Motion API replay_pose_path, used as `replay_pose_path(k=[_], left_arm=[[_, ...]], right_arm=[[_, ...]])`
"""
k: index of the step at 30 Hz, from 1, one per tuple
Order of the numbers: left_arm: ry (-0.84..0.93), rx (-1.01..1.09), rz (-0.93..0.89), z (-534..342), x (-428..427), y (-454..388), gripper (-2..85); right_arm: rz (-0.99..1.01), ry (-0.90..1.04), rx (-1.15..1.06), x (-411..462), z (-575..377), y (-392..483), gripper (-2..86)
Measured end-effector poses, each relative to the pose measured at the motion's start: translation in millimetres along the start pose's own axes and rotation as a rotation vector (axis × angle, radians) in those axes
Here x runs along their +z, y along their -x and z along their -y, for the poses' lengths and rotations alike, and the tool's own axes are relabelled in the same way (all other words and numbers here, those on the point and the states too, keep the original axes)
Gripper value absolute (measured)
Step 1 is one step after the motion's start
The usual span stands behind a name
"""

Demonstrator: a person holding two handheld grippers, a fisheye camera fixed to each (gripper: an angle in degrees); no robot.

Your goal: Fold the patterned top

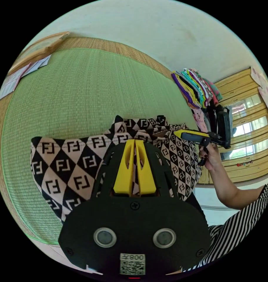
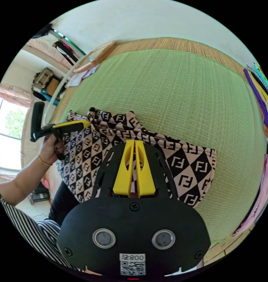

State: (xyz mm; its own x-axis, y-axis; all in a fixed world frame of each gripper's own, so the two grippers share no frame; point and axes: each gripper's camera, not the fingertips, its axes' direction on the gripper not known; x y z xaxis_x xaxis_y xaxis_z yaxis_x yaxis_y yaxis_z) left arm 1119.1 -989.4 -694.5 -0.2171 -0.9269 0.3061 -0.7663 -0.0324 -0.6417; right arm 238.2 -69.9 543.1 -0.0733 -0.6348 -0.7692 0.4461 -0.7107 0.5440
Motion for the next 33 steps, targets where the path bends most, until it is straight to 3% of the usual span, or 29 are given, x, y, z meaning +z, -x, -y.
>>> replay_pose_path(k=[2,6,14,16,18,24,28,33], left_arm=[[0.016,-0.008,0.038,11,12,-1,0.1],[0.006,-0.018,-0.008,13,24,4,0.1],[-0.032,0.003,0.077,8,21,-22,0.1],[-0.016,-0.002,0.080,10,30,-20,0.1],[-0.019,-0.022,0.051,10,30,-17,0.1],[-0.092,0.000,0.044,-4,11,-35,0.1],[-0.004,0.020,0.110,-1,30,-35,0.1],[-0.126,-0.050,0.048,-23,-7,-27,0.1]], right_arm=[[-0.131,0.035,-0.007,24,6,15,-0.3],[-0.175,0.002,-0.042,39,2,33,-0.3],[-0.023,-0.049,-0.103,30,8,71,0.0],[-0.060,-0.010,-0.141,47,16,85,0.0],[-0.114,0.022,-0.133,65,26,87,0.0],[-0.019,-0.021,-0.035,69,30,71,0.0],[0.030,-0.023,0.006,70,31,64,0.0],[0.005,-0.094,-0.011,35,12,68,0.0]])
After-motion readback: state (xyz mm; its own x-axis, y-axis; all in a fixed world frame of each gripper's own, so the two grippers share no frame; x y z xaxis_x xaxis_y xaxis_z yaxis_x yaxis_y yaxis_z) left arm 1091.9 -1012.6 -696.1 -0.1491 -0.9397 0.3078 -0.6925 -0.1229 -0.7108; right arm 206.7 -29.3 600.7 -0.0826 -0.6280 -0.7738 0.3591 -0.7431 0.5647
